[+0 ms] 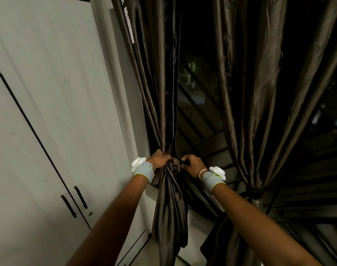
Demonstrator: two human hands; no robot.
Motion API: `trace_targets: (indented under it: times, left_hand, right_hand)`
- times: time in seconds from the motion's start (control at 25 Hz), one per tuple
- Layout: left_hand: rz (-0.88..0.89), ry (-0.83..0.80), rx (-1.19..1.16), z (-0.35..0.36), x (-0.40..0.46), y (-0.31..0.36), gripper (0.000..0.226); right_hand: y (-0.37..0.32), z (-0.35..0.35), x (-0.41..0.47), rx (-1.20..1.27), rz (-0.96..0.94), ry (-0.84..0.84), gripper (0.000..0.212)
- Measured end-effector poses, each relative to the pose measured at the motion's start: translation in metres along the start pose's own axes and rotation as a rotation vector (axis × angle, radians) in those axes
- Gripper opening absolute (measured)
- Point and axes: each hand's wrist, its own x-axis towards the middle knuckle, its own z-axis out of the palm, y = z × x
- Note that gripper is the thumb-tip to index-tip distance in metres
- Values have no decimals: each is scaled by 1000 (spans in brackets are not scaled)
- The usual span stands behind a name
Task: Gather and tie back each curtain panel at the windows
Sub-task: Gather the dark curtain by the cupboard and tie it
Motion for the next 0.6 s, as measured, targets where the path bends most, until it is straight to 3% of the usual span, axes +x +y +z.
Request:
trace_targets:
  times: [0.12,0.24,0.32,0.48,0.6]
  left_hand:
    - [10,33,10,0,2,-6,67]
    - [33,81,99,1,-23,12,47]
    - [59,119,177,4,-29,19,44]
    - [64,180,370,10,-36,30,44]
    - [87,249,512,16,-40,33,45]
  right_hand:
    - [7,-3,4,57,50,39,16]
    - [3,-16,-2,169,39,102,9]
    - [0,-24,-4,250,41,152,15]
    - [-3,-29,-2,233,5,240,13]
    - [-18,-26,-13,133,-57,208,18]
